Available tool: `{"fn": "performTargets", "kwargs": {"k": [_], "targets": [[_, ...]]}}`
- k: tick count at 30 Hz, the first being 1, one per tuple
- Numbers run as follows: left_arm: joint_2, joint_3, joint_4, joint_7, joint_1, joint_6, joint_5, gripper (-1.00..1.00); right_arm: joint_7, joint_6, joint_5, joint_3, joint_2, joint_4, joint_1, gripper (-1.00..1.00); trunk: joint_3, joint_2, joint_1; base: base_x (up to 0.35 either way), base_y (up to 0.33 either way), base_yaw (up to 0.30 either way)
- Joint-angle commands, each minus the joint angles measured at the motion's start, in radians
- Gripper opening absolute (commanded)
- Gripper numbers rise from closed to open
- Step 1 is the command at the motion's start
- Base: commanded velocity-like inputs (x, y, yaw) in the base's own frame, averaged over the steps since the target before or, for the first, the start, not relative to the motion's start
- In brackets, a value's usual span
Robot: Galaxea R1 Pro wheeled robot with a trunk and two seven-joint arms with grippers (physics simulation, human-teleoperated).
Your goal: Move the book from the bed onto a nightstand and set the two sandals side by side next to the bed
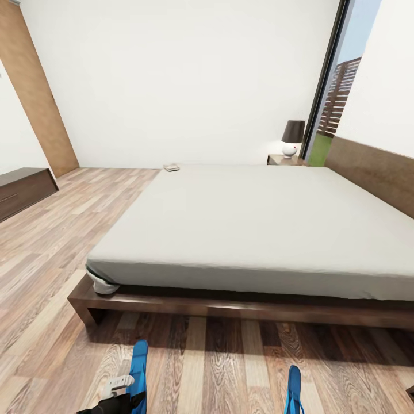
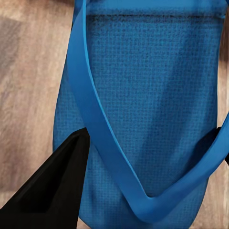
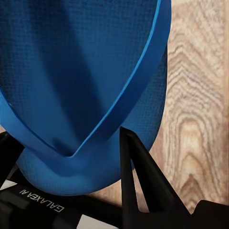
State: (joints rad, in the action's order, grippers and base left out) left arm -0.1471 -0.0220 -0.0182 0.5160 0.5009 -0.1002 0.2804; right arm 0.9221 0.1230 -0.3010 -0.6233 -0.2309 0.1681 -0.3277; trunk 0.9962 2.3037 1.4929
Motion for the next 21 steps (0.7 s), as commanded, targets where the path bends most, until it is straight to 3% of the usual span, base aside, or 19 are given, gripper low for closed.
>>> {"fn": "performTargets", "kwargs": {"k": [1, 8, 13, 16, 17, 19, 21], "targets": [[0.0, -0.003, 0.001, 0.002, 0.001, -0.004, 0.003, -1.0, 0.005, 0.01, -0.005, -0.009, 0.001, 0.001, -0.001, -1.0, 0.001, 0.0, 0.0, 0.0, 0.0, 0.0], [0.0, -0.002, -0.001, -0.007, 0.001, -0.005, 0.0, -1.0, 0.004, 0.01, -0.003, -0.009, 0.001, 0.002, 0.0, -1.0, 0.001, 0.0, 0.0, 0.0, 0.0, 0.0], [-0.004, 0.003, -0.022, -0.136, 0.006, 0.017, -0.002, -1.0, 0.003, 0.01, -0.002, -0.01, 0.001, 0.002, 0.0, -1.0, 0.001, 0.0, 0.0, 0.0, 0.0, 0.0], [-0.001, 0.001, -0.123, -0.326, 0.015, 0.131, -0.005, -1.0, 0.003, 0.01, -0.001, -0.01, 0.0, 0.002, -0.001, -1.0, 0.001, 0.0, 0.0, 0.0, 0.0, 0.0], [-0.001, 0.0, -0.214, -0.4, 0.016, 0.211, -0.011, -1.0, 0.004, 0.01, -0.001, -0.01, 0.0, 0.002, -0.001, -1.0, 0.001, 0.0, 0.0, 0.0, 0.0, 0.0], [0.0, 0.0, -0.308, -0.447, 0.017, 0.294, -0.024, -1.0, 0.004, 0.01, -0.001, -0.011, 0.0, 0.002, -0.001, -1.0, 0.001, 0.0, 0.0, 0.0, 0.0, 0.0], [0.0, -0.001, -0.422, -0.482, 0.017, 0.405, -0.06, -1.0, 0.004, 0.01, -0.001, -0.011, -0.001, 0.002, 0.0, -1.0, 0.001, 0.0, 0.0, 0.0, 0.0, 0.0]]}}
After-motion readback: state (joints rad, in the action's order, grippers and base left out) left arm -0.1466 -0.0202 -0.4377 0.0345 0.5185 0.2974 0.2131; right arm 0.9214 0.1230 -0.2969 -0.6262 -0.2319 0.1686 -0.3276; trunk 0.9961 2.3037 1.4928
